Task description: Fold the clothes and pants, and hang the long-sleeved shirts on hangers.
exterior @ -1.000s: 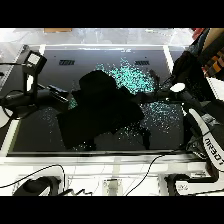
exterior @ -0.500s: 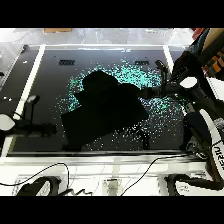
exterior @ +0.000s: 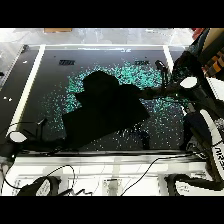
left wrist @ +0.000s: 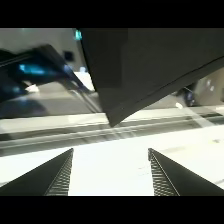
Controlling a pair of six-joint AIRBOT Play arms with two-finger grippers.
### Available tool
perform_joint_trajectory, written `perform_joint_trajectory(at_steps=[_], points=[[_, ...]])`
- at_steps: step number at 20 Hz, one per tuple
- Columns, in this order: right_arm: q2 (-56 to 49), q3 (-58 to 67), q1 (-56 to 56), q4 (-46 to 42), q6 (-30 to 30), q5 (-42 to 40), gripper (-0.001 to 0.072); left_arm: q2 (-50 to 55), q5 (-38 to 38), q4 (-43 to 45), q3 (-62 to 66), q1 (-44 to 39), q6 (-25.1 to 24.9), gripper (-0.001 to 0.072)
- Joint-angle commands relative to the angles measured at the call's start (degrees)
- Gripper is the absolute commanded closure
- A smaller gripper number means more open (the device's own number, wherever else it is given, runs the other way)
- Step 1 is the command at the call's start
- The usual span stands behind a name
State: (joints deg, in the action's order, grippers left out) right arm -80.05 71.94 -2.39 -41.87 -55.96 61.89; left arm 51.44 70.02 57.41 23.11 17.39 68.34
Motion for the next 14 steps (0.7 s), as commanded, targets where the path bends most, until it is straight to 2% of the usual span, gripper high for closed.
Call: perform_joint_trajectory(at_steps=[1, 8, 9, 10, 12, 13, 14], points=[[0.0, 0.0, 0.0, -0.2, 0.0, 0.0, 0.0690, 7.6, -2.6, -7.8, -1.7, 0.3, -4.8, 0.0175], [0.0, 0.0, 0.0, -0.2, 0.0, 0.0, 0.0690, 20.9, -10.6, -17.2, -1.7, 0.3, -17.7, 0.0174], [0.0, 0.0, 0.0, -0.2, 0.0, 0.0, 0.0690, 21.2, -12.1, -19.0, -1.7, 0.3, -18.8, 0.0205], [0.0, 0.0, 0.0, -0.2, 0.0, 0.0, 0.0690, 21.1, -13.5, -20.9, -1.7, 0.3, -20.1, 0.0292], [0.0, 0.0, 0.0, -0.2, 0.0, 0.0, 0.0690, 21.0, -12.7, -24.4, -0.5, 0.3, -21.3, 0.0561], [0.0, 0.0, 0.0, -0.2, 0.0, 0.0, 0.0690, 21.0, -11.4, -24.7, 0.8, 0.3, -21.3, 0.0653], [0.0, 0.0, 0.0, -0.2, 0.0, 0.0, 0.0690, 21.0, -9.8, -24.6, 2.7, 0.3, -21.4, 0.0695]])
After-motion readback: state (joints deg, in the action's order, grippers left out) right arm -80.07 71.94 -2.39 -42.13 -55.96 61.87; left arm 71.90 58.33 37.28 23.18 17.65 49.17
